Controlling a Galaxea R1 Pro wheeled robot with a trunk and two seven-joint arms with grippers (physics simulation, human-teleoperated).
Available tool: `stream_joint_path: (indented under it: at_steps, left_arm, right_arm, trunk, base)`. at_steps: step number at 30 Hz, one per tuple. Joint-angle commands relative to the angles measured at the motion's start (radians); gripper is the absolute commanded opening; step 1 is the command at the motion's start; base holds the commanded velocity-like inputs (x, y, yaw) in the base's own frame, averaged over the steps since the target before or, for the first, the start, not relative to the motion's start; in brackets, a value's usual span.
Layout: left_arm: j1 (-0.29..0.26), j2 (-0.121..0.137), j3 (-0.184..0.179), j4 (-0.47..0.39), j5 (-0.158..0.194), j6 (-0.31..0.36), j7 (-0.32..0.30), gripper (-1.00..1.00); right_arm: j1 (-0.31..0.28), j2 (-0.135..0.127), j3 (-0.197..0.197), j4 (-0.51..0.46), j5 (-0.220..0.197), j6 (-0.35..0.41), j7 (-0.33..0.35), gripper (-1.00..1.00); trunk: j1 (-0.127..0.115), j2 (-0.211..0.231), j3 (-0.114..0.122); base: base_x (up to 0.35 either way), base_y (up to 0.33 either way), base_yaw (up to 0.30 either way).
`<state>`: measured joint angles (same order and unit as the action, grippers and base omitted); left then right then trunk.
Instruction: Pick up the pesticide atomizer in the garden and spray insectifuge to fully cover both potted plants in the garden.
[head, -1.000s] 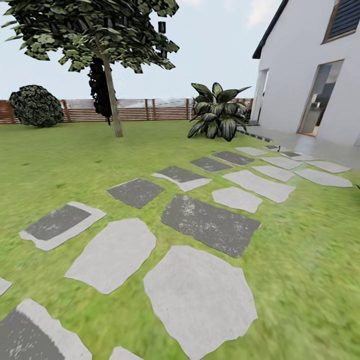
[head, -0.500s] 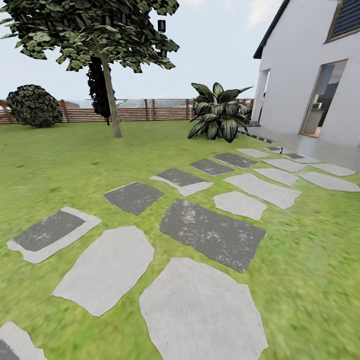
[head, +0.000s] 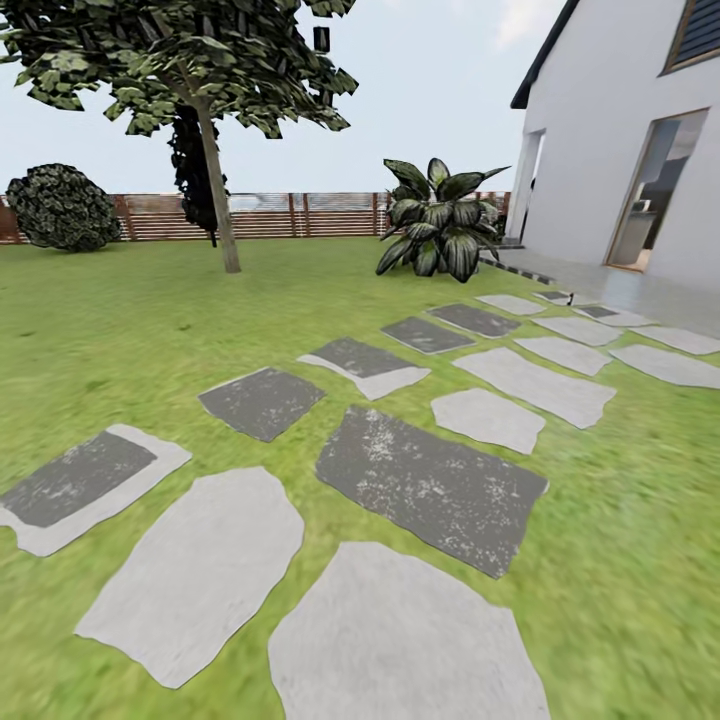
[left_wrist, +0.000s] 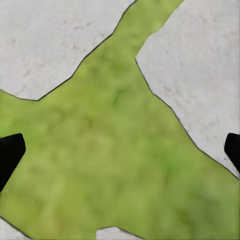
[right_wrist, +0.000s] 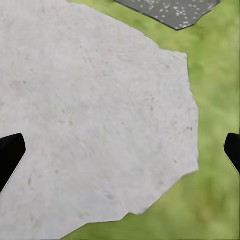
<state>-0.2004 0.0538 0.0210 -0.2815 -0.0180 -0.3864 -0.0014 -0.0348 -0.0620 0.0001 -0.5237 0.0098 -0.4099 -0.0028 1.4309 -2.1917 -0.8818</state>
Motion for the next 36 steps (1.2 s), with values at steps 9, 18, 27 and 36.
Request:
stream_joint_path:
  at_steps: [9, 18, 27, 36]
  left_arm:
    - [-0.001, 0.000, 0.002, 0.001, -0.002, -0.003, 0.000, 1.00]
    - [-0.001, 0.000, 0.002, 0.001, -0.002, -0.004, 0.000, 1.00]
    - [-0.001, 0.000, 0.001, 0.001, -0.002, -0.004, 0.000, 1.00]
    - [-0.001, 0.000, 0.002, 0.001, -0.002, -0.005, 0.000, 1.00]
  right_arm:
    - [-0.001, 0.000, 0.001, 0.000, 0.001, -0.003, 0.000, 1.00]
    - [-0.001, 0.001, 0.001, -0.001, 0.001, -0.003, 0.000, 1.00]
    - [-0.001, 0.001, 0.003, -0.001, 0.001, -0.003, 0.002, 1.00]
    - [-0.001, 0.001, 0.004, -0.001, 0.001, -0.003, 0.004, 1.00]
  trunk:
    - [0.000, 0.000, -0.001]
    - [0.000, 0.000, -0.001]
    - [0.000, 0.000, -0.001]
    - [0.000, 0.000, -0.001]
  base:
    - [0.339, 0.000, 0.000]
    - [0.339, 0.000, 0.000]
    - [0.339, 0.000, -0.095]
    - [0.339, 0.000, -0.184]
